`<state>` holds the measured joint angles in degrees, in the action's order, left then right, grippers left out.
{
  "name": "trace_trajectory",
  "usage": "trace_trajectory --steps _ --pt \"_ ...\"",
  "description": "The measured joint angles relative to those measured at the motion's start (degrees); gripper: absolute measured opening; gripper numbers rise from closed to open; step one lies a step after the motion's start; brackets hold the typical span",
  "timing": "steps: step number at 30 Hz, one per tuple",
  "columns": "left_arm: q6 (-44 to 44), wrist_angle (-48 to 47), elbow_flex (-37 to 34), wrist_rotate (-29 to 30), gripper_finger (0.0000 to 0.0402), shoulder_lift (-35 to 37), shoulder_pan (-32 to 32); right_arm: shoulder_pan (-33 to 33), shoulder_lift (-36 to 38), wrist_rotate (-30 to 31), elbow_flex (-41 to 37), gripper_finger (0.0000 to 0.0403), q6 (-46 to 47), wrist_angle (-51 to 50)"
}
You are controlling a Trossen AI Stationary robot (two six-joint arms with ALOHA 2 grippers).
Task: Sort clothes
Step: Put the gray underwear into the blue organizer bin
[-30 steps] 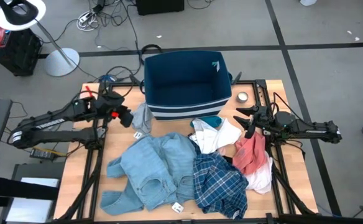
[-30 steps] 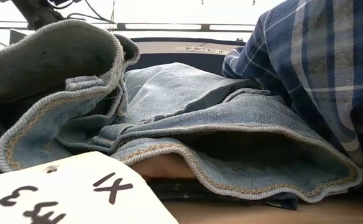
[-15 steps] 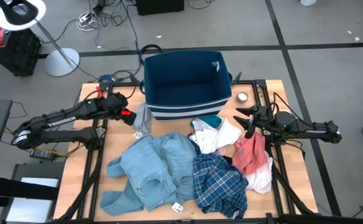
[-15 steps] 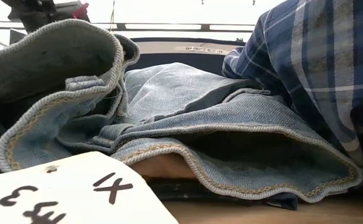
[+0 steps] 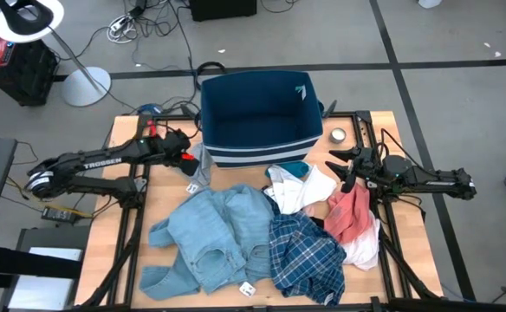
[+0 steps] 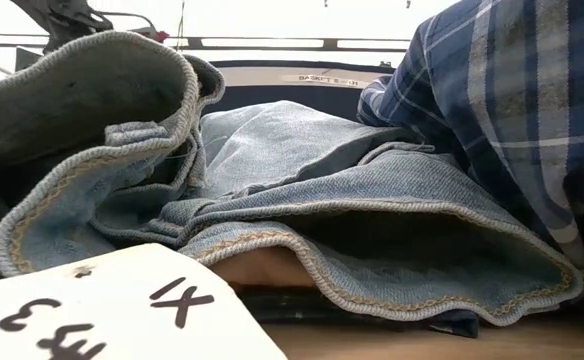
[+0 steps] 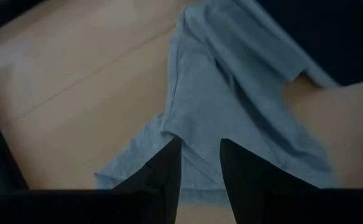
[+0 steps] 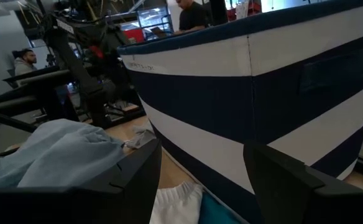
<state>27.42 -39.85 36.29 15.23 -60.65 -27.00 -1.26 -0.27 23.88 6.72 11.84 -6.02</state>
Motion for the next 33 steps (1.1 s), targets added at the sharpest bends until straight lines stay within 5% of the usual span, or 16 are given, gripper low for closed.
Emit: trace_trajectory --steps 29,33 --pt "-9.2 7.12 0.02 -2.44 0.0117 -17.92 -1.68 -0.01 0.0 0.0 0.0 0.023 0.0 -0.02" --pt "-9.26 6.88 0.02 -2.38 0.008 -18.81 -1.43 0.0 0.02 0.0 0.02 0.023 0.0 -0.02"
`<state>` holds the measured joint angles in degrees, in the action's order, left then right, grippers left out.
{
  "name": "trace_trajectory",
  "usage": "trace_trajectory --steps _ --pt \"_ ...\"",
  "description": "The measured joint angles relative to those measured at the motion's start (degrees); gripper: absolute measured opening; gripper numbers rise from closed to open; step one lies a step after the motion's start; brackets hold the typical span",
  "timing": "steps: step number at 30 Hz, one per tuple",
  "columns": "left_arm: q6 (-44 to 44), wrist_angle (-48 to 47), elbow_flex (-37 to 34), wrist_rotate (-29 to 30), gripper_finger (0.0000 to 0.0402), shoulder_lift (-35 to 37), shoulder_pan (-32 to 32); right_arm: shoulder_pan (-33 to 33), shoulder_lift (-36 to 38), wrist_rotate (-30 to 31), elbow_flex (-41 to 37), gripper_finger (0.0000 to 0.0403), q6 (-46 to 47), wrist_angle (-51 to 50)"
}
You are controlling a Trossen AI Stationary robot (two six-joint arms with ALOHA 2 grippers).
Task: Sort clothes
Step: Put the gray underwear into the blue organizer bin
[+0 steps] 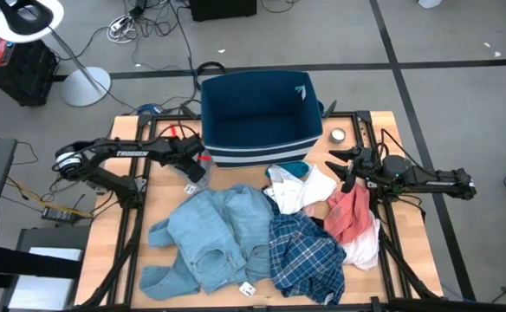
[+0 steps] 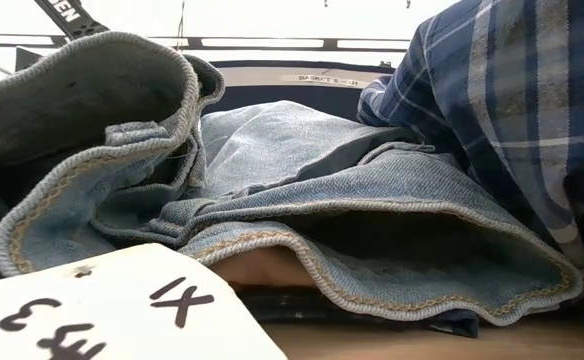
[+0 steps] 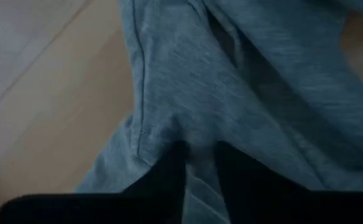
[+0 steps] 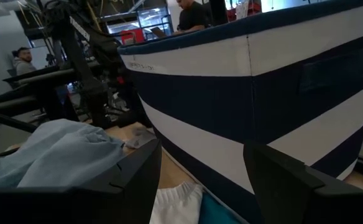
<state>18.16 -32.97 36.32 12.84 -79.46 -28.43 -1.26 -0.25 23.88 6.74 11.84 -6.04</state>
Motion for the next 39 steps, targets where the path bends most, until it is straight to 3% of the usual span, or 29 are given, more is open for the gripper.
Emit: trace_trajectory --steps 3,7,17,29,39 --pt "-1.14 -0.38 -0.02 0.35 0.0019 1.3 0.38 -0.01 -0.02 0.01 -0.02 0.023 0.0 0.0" --pt "-0.43 -2.09 -0.02 0.71 0.0005 5.5 1.08 -0.02 -0.02 0.02 -0.02 0.023 0.02 0.0" --pt "2.99 -11.44 -0.02 1.48 0.0001 22.04 1.17 -0.01 -0.02 0.0 0.0 0.023 0.0 0.0" --pt "4.65 -13.56 2.31 0.81 0.0 42.61 1.18 -0.01 -0.01 0.0 -0.01 0.023 0.0 0.0" --pt "1.6 -13.73 14.5 1.27 0.0 45.82 1.19 -0.02 0.0 0.0 -0.02 0.023 0.0 0.0"
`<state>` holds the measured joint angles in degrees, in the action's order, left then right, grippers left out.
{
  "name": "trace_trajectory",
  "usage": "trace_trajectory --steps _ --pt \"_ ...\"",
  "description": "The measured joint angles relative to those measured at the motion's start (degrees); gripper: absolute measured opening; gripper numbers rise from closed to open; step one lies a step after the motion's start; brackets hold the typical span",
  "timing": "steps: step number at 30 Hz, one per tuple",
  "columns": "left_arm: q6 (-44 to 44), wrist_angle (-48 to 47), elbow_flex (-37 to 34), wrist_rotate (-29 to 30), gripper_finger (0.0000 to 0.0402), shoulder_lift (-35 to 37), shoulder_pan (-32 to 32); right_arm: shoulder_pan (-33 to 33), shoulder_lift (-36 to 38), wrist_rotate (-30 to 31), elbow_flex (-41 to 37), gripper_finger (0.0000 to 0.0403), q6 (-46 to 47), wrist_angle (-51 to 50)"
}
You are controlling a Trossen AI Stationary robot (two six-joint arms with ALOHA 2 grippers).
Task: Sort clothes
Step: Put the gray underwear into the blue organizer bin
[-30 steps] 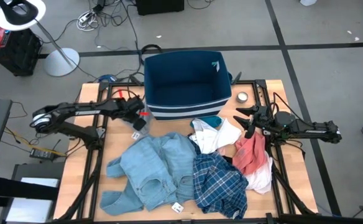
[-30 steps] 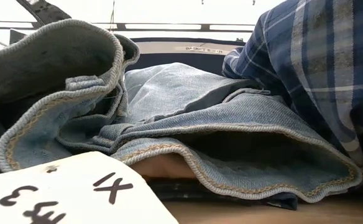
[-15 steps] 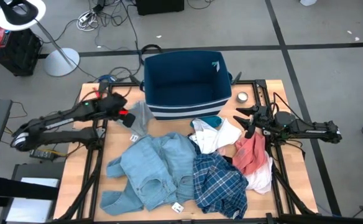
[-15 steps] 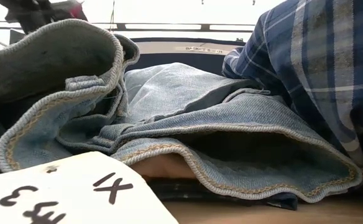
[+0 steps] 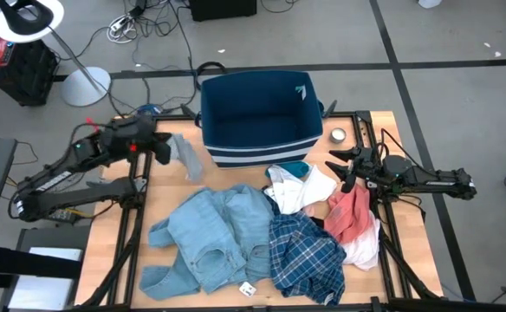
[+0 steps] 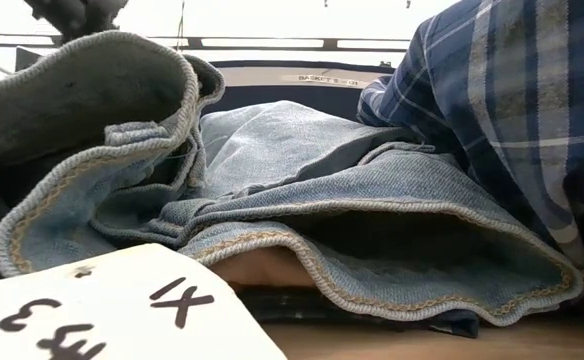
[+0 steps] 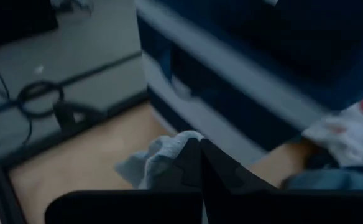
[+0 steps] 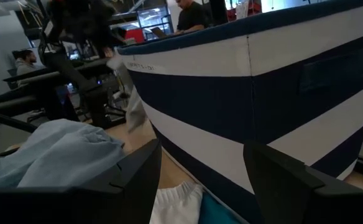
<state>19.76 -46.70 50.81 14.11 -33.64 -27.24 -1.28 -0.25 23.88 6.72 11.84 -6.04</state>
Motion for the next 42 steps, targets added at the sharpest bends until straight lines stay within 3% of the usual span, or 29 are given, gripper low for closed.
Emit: trace_trajectory --steps 9,16,30,42 --pt "-4.35 0.23 14.06 0.92 0.0 -4.73 -0.01 0.02 -0.02 0.01 0.01 0.023 0.01 0.0" --pt "-9.02 2.03 26.68 0.96 0.0 -14.04 -0.02 0.0 -0.02 0.02 0.02 0.023 0.0 0.0" --pt "-15.0 2.89 51.91 -6.6 0.0 -37.2 -0.02 0.01 -0.01 0.0 0.02 0.023 0.0 0.0" --pt "-15.44 6.82 64.22 -14.79 0.0 -49.82 -0.02 0.02 -0.02 0.01 0.0 0.023 0.01 0.01"
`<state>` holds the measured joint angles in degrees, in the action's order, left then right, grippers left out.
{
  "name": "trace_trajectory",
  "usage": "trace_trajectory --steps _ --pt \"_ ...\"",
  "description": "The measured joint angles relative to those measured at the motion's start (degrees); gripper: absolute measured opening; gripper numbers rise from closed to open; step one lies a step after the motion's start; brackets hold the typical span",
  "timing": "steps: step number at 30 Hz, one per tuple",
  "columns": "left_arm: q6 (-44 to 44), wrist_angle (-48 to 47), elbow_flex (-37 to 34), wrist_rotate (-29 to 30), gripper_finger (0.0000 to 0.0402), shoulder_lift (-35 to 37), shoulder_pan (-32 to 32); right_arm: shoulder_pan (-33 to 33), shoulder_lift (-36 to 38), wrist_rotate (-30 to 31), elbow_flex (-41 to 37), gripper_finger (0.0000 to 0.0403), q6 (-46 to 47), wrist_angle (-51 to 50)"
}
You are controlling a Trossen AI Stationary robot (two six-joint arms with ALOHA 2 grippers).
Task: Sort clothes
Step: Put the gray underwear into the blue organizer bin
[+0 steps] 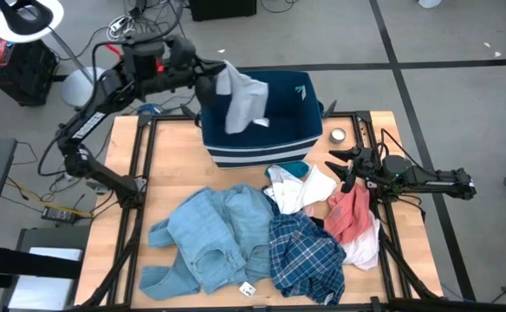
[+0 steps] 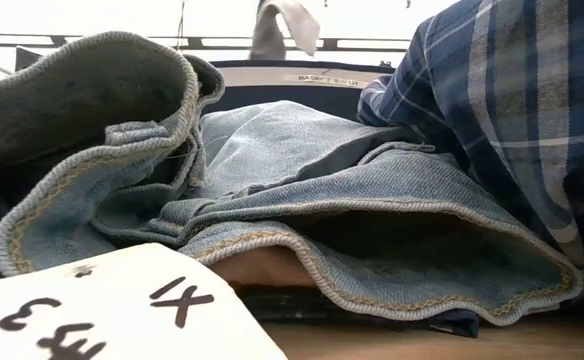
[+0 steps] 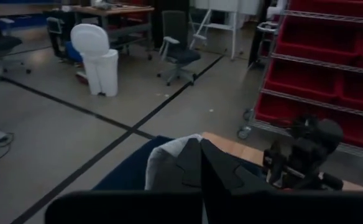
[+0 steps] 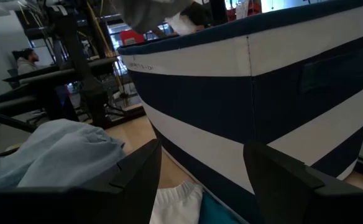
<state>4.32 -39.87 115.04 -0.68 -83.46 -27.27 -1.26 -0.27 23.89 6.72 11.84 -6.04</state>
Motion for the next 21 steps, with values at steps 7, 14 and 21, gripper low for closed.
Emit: trace_trajectory --steps 7,14,21 --pt "-1.43 -1.0 0.29 -0.13 0.0 -1.5 0.0 -0.02 0.0 0.01 0.0 0.023 0.01 0.0" --pt "-1.35 -0.66 0.14 -0.08 0.0003 -1.47 0.0 -0.02 0.02 0.01 0.02 0.023 -0.01 0.0" --pt "-1.22 -1.11 0.12 0.01 0.0034 -1.46 0.0 0.0 0.02 -0.01 0.02 0.023 -0.01 -0.01"
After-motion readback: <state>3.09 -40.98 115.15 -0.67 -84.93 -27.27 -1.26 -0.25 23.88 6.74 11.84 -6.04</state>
